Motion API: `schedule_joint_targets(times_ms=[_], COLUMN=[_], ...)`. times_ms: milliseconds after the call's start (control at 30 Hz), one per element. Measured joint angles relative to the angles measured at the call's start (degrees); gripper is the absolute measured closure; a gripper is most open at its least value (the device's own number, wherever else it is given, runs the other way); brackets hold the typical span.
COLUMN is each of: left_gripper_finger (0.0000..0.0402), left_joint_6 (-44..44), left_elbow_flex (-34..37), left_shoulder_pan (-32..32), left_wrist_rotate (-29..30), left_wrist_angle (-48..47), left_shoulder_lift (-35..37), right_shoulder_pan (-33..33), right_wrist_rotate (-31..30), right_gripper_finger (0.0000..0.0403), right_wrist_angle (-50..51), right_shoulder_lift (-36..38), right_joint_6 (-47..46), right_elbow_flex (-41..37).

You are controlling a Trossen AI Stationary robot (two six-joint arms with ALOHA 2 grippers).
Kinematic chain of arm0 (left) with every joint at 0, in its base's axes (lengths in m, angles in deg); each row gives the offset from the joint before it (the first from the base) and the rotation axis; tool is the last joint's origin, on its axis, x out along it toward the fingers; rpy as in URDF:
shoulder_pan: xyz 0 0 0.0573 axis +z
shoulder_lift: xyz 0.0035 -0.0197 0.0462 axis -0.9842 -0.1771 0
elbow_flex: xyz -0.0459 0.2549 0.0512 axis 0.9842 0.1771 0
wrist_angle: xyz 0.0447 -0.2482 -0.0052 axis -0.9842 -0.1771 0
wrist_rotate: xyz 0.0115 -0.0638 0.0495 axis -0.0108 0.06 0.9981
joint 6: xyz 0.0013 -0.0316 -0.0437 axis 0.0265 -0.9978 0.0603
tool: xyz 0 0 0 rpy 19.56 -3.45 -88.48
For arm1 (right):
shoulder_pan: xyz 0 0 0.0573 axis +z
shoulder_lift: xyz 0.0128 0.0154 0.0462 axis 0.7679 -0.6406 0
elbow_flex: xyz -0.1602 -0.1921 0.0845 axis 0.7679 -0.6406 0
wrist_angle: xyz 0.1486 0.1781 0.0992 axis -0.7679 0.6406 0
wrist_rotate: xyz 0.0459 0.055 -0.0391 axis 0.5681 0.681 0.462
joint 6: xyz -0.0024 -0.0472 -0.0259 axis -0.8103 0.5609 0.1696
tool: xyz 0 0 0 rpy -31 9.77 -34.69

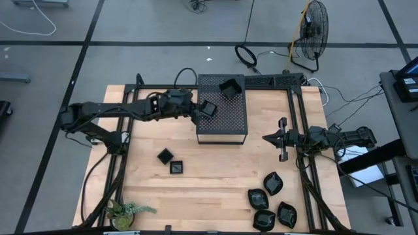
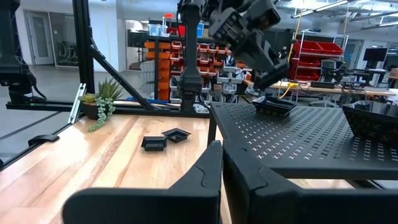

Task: Pick & Place Mini shaped plates
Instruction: Stack the square plate on top of the square plate on the shelf

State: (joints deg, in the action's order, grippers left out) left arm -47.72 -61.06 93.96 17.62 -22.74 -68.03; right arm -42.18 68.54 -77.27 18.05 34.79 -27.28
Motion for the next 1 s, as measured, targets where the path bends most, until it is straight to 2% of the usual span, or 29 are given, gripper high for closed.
schedule_joint_targets(times_ms=[167,300,600,900,1000], left_gripper_finger=[0.0384,0.0396,0.0377,0.0397,0.0391], left_joint_6=[0.21,0.56,7.19,9.53,9.53], left_elbow_flex=[-0.02,-0.02,-0.02,-0.02,-0.02], left_shoulder_pan=[0.12,0.12,0.12,0.12,0.11], left_wrist_rotate=[0.00,0.02,0.04,0.07,0.79], left_wrist_angle=[-0.49,-0.64,-1.25,-1.75,-1.46], left_shoulder_lift=[-0.47,-0.45,-0.43,-0.43,-0.43], right_shoulder_pan=[0.00,-0.01,-0.01,-0.01,0.00], right_wrist_rotate=[0.00,0.00,0.00,0.00,0.00], right_gripper_finger=[0.0403,0.0403,0.0403,0.0403,0.0403], right_wrist_angle=[0.00,0.00,0.00,0.00,0.00], right_shoulder_lift=[0.00,0.00,0.00,0.00,0.00], right_joint_6=[0.00,0.00,0.00,0.00,0.00], right_elbow_flex=[0.01,-0.02,-0.01,0.00,-0.02])
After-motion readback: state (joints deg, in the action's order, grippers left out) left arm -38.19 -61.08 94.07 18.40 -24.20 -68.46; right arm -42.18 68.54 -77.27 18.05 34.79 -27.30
